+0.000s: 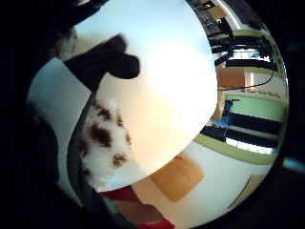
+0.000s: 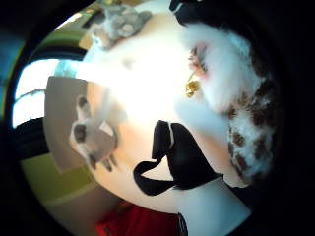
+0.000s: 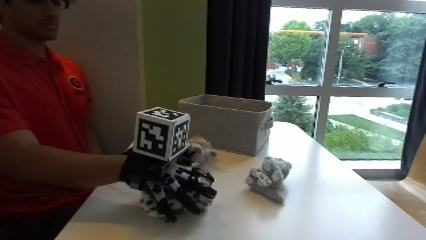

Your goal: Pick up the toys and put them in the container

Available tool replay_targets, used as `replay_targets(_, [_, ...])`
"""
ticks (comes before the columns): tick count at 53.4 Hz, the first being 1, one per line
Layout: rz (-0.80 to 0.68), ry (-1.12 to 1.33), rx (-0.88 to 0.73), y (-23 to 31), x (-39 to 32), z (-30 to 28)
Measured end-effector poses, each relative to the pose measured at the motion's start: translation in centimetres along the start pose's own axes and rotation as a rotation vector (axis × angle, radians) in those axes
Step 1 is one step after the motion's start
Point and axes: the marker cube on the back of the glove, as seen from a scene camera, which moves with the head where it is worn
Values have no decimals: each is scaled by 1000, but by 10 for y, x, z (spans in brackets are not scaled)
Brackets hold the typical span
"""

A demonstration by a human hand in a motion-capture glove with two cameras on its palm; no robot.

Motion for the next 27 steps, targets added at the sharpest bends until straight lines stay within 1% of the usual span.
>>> replay_targets(14, [-36,55,-13,-10,7,3])
replay_targets(27, [-8,56,37,-22,6,1])
